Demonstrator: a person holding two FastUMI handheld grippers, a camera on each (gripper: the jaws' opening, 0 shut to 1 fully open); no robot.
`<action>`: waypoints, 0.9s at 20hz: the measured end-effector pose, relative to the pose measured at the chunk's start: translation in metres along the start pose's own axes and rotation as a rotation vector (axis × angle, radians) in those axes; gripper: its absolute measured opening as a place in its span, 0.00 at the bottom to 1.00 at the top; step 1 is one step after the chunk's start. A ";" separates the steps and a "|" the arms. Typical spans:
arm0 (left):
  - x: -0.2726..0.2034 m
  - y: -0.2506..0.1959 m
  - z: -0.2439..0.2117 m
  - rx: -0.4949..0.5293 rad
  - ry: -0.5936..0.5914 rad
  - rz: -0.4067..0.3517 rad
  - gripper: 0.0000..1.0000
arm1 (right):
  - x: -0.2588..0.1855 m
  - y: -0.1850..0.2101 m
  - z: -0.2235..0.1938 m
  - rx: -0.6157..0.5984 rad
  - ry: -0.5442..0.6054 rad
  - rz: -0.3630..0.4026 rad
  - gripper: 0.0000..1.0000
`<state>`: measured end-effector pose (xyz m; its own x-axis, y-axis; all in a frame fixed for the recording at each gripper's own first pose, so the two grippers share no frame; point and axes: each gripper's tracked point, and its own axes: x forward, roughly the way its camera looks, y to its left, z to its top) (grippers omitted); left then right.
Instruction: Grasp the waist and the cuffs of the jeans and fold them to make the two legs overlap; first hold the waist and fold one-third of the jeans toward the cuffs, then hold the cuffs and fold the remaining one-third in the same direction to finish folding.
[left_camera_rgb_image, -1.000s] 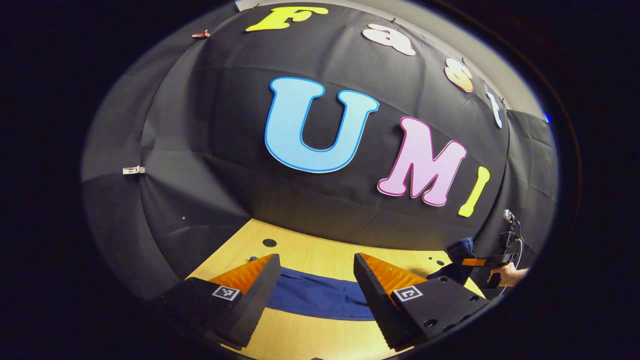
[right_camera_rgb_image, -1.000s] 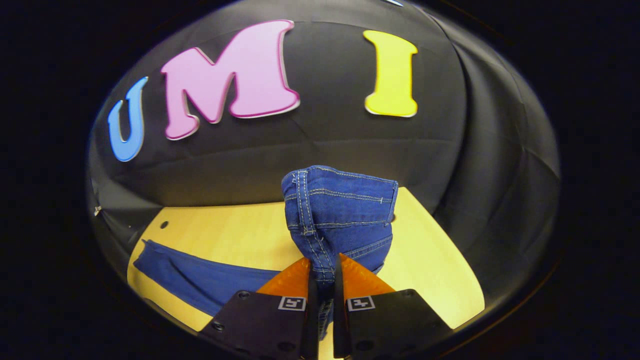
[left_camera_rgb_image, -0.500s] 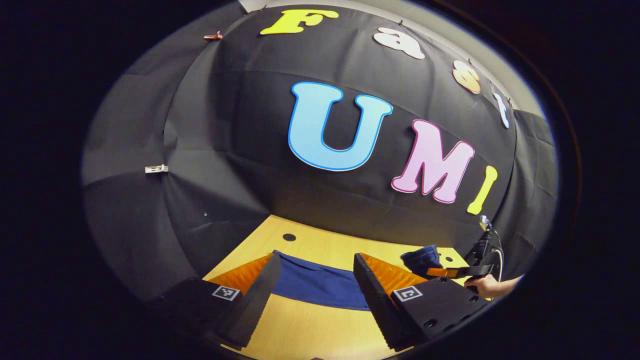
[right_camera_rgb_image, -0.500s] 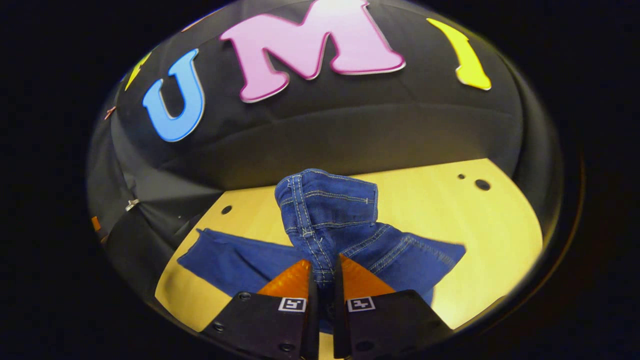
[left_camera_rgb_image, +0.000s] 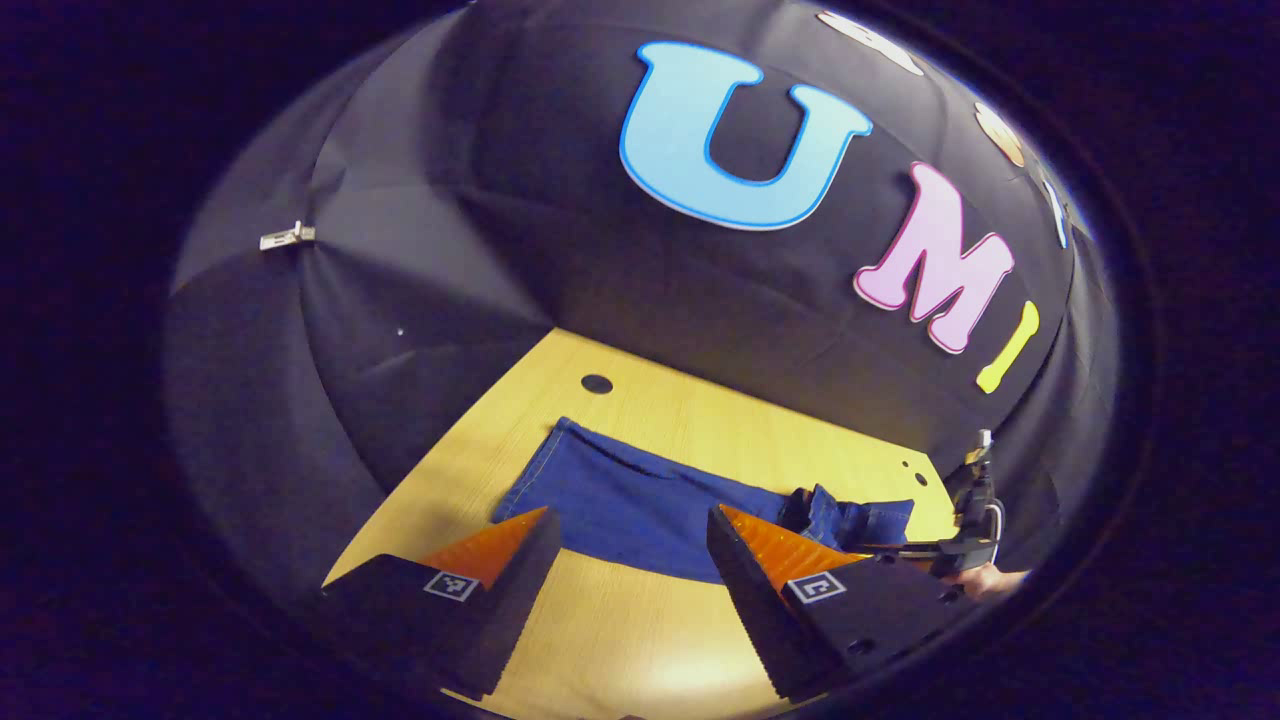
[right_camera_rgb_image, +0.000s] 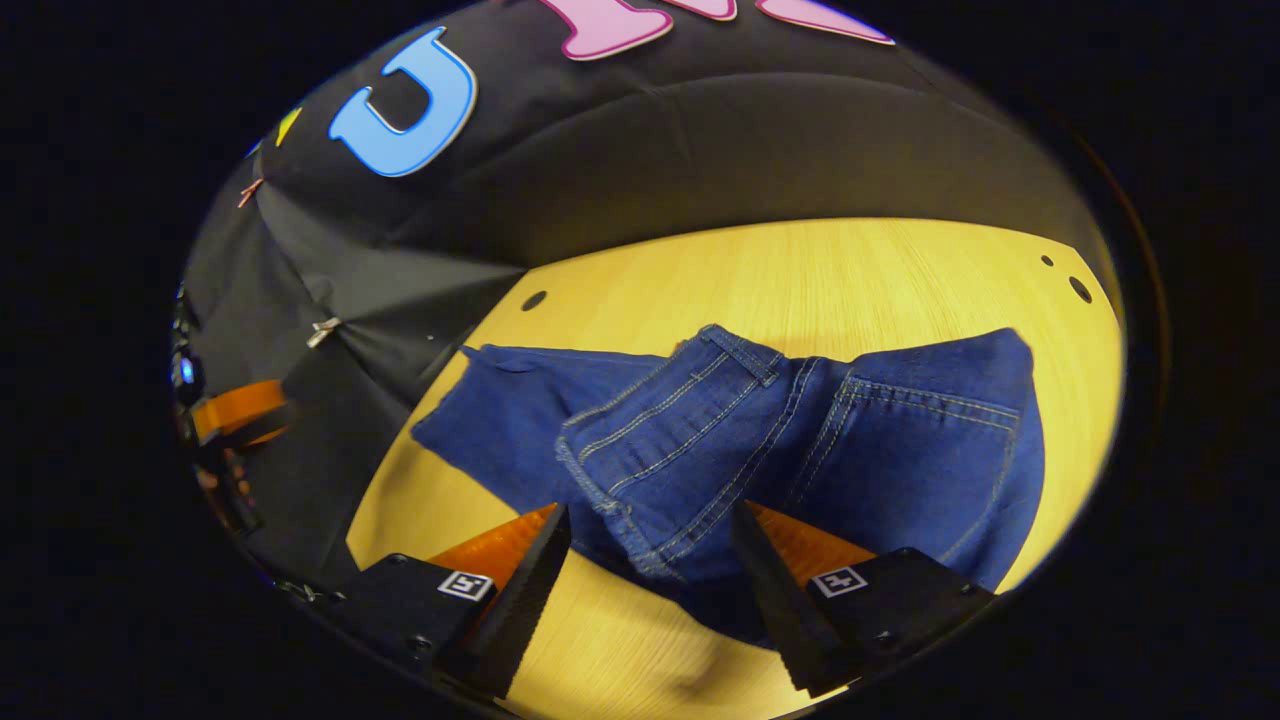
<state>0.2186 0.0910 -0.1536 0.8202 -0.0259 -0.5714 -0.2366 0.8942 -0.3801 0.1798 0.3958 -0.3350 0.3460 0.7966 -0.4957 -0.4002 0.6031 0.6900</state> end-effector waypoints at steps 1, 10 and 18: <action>0.021 0.009 -0.002 -0.021 0.049 0.011 0.96 | -0.020 0.006 0.008 -0.049 -0.020 0.018 0.97; 0.144 0.092 -0.036 0.179 0.456 0.202 0.96 | -0.172 -0.023 0.031 -0.101 -0.139 -0.052 0.97; 0.164 0.087 -0.058 0.207 0.559 0.166 0.65 | -0.188 -0.042 0.034 -0.037 -0.141 -0.087 0.97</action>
<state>0.3023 0.1391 -0.3224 0.3709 -0.0594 -0.9268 -0.1852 0.9732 -0.1364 0.1603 0.2193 -0.2527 0.4955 0.7291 -0.4722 -0.3937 0.6730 0.6261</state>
